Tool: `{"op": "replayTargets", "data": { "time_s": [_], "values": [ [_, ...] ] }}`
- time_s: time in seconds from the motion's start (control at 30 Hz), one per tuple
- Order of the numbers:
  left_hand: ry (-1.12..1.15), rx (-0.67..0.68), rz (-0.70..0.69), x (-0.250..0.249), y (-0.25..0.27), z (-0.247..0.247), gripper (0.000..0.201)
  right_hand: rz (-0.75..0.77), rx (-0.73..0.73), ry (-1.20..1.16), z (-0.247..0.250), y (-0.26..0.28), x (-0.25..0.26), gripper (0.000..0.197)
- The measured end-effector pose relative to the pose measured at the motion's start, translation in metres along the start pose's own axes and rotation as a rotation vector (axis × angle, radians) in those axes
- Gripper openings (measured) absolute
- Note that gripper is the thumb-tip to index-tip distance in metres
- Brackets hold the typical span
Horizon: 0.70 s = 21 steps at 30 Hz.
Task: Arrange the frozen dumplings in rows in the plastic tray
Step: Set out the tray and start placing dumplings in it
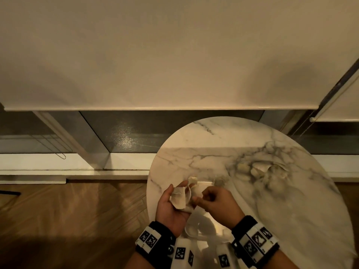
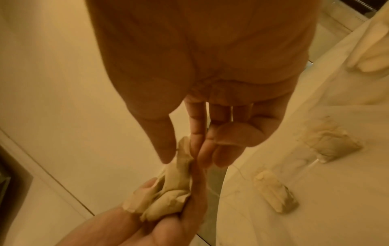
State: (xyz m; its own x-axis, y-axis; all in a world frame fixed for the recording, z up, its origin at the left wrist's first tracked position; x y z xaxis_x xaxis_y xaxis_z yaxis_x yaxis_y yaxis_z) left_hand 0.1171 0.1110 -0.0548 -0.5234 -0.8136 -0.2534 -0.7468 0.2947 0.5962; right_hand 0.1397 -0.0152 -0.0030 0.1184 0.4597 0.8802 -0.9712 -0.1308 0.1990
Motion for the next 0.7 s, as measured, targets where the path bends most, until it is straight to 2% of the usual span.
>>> {"op": "replayTargets", "data": {
  "time_s": [0.1,0.27,0.43,0.7],
  "values": [
    [0.007,-0.001,0.005,0.004,0.0,-0.004,0.048,-0.015,-0.057,-0.037,0.01,0.005,-0.002,0.029],
    [0.02,-0.044,0.029,0.006,-0.001,0.002,0.046,-0.115,-0.07,-0.217,0.018,0.008,-0.011,0.013],
    [0.059,-0.092,0.053,0.004,0.001,0.007,0.045,-0.122,-0.104,-0.369,0.027,0.005,-0.006,0.007],
    [-0.009,-0.189,0.054,-0.004,-0.001,0.023,0.021,-0.095,-0.155,-0.442,0.04,-0.004,-0.005,0.015]
  ]
}}
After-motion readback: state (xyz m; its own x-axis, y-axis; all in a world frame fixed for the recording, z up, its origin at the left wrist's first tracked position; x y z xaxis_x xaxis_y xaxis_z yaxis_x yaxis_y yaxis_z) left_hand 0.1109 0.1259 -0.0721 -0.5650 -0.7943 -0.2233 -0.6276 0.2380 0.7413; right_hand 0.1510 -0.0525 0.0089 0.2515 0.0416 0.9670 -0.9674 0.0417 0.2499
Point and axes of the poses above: each hand's wrist, its own y-axis away from the middle knuckle, its own z-axis out of the back of the hand, x = y × z, the point moved 10 cm from there along -y, towards the middle knuckle, and after that the axes turned 4 degrees about z, right-handed, at the moved point
